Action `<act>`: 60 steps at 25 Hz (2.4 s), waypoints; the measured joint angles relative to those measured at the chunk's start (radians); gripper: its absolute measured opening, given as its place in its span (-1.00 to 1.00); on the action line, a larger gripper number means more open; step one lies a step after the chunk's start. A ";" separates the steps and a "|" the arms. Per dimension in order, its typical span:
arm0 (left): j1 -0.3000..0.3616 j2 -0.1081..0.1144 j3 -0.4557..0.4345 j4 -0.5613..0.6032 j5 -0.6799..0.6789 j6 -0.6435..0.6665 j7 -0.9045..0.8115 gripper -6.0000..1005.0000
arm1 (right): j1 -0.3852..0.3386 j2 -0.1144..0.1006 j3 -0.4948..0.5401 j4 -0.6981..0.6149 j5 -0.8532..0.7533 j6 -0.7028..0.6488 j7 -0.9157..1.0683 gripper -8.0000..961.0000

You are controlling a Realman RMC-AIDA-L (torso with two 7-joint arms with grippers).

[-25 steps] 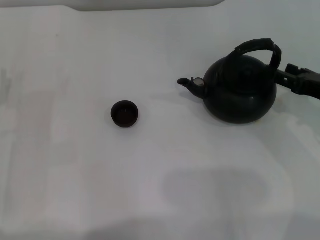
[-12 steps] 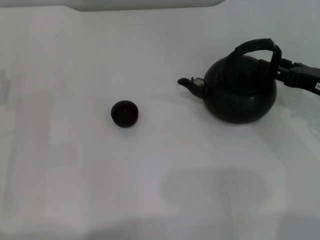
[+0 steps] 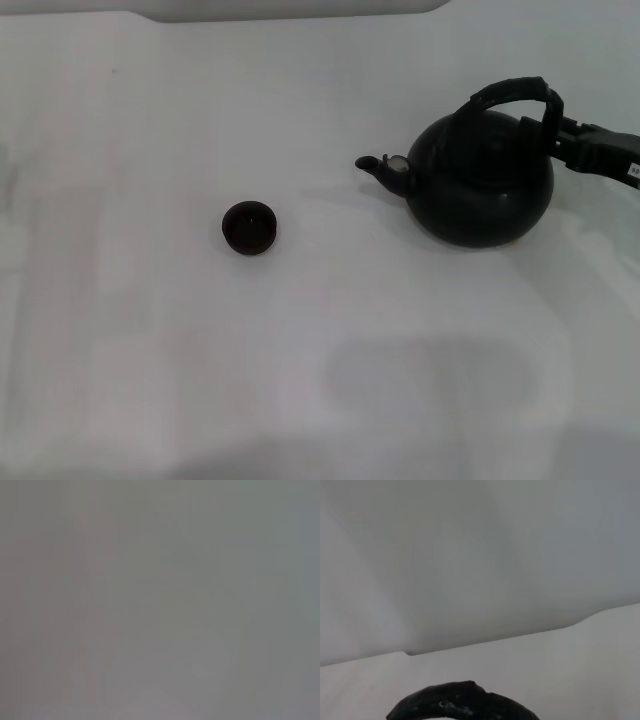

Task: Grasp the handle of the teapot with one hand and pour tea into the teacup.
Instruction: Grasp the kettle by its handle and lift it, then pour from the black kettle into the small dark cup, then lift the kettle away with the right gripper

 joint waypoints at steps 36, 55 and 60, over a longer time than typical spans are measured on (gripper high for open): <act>0.010 0.002 0.000 0.000 0.000 -0.012 -0.002 0.76 | 0.008 -0.003 -0.001 0.022 0.028 -0.027 -0.010 -0.28; 0.010 0.003 0.000 0.002 0.000 -0.012 0.000 0.76 | 0.014 -0.001 -0.015 -0.069 0.065 -0.034 0.002 -0.51; 0.009 0.003 0.000 0.002 0.000 -0.012 0.000 0.76 | 0.065 -0.002 -0.068 -0.102 0.066 -0.022 0.037 -0.51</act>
